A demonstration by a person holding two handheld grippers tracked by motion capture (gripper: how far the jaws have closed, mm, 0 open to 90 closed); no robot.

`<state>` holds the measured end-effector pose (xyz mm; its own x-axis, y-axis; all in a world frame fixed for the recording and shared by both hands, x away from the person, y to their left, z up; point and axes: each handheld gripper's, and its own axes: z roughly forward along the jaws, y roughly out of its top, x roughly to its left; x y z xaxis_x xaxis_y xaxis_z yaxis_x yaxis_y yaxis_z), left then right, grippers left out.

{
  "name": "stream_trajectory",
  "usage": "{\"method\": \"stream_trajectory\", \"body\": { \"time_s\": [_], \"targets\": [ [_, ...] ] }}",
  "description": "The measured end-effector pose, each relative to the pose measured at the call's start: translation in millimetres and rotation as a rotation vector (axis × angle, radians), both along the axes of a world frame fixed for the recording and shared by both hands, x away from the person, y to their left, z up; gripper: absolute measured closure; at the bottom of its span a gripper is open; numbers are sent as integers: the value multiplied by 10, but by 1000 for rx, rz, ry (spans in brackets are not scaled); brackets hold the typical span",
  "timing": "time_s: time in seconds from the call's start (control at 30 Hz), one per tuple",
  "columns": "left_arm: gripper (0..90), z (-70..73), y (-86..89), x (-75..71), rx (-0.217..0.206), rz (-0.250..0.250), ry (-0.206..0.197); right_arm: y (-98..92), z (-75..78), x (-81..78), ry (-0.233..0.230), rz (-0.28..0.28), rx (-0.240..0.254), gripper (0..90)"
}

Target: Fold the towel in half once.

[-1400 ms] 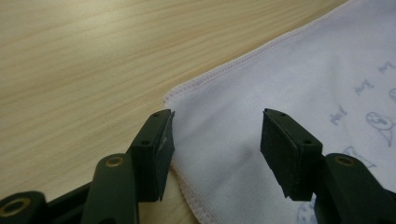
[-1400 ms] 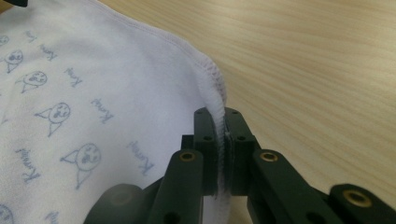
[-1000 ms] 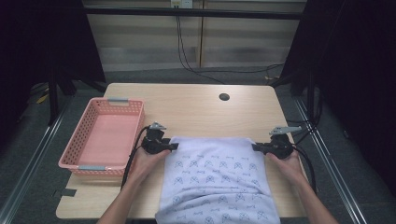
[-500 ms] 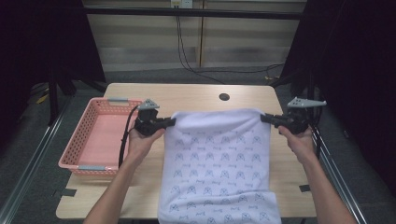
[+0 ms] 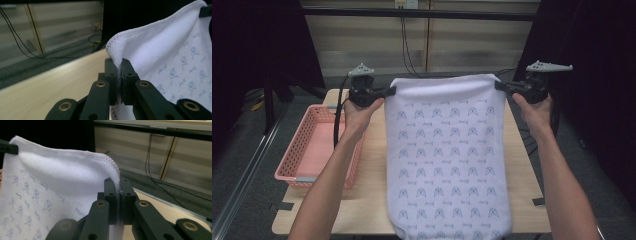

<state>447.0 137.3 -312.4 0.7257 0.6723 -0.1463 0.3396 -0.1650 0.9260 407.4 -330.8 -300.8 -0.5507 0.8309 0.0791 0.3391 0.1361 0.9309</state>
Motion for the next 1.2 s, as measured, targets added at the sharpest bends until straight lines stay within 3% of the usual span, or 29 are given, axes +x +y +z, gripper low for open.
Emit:
{"method": "stream_trajectory", "body": {
  "time_s": [0.07,0.13,0.27,0.33,0.4,0.53,0.6,0.7,0.77,0.83,0.87,0.93,1.03,1.1,1.17,1.2],
  "targets": [
    [862,45,-19,16,-13,0,-10,-17,79,23,-13,-15,4,871],
    [861,12,-36,-2,2,-14,-5,-49,71,6,-15,-8,36,874],
    [861,-189,-48,-131,48,-45,25,-85,-137,-106,36,15,20,876],
    [861,-291,-30,-239,35,-67,39,-94,-237,-198,54,38,31,876],
    [861,-374,-19,-353,74,-79,46,-93,-332,-338,69,63,38,877],
    [861,-557,66,-665,47,-125,67,-84,-523,-688,109,114,13,876],
    [861,-662,92,-867,60,-157,78,-91,-626,-875,128,138,15,876],
    [861,-781,119,-1125,42,-189,110,-78,-791,-1193,166,176,4,876],
    [861,-884,118,-1317,65,-224,119,-55,-894,-1386,194,192,-9,876],
    [861,-1021,152,-1492,82,-258,154,-28,-1018,-1572,230,201,-31,876],
    [861,-1080,179,-1562,98,-250,167,-20,-1083,-1658,251,207,-35,876],
    [861,-1174,237,-1666,86,-269,211,-18,-1194,-1803,288,212,-45,876],
    [860,-1349,297,-1873,96,-291,263,-12,-1406,-2041,327,223,-17,876],
    [858,-1467,284,-1969,118,-296,288,39,-1527,-2131,356,232,-65,876],
    [857,-1612,253,-2033,134,-300,316,69,-1621,-2146,394,245,-73,876],
    [857,-1649,231,-2050,169,-291,332,89,-1667,-2145,415,247,-80,876]
  ]
}}
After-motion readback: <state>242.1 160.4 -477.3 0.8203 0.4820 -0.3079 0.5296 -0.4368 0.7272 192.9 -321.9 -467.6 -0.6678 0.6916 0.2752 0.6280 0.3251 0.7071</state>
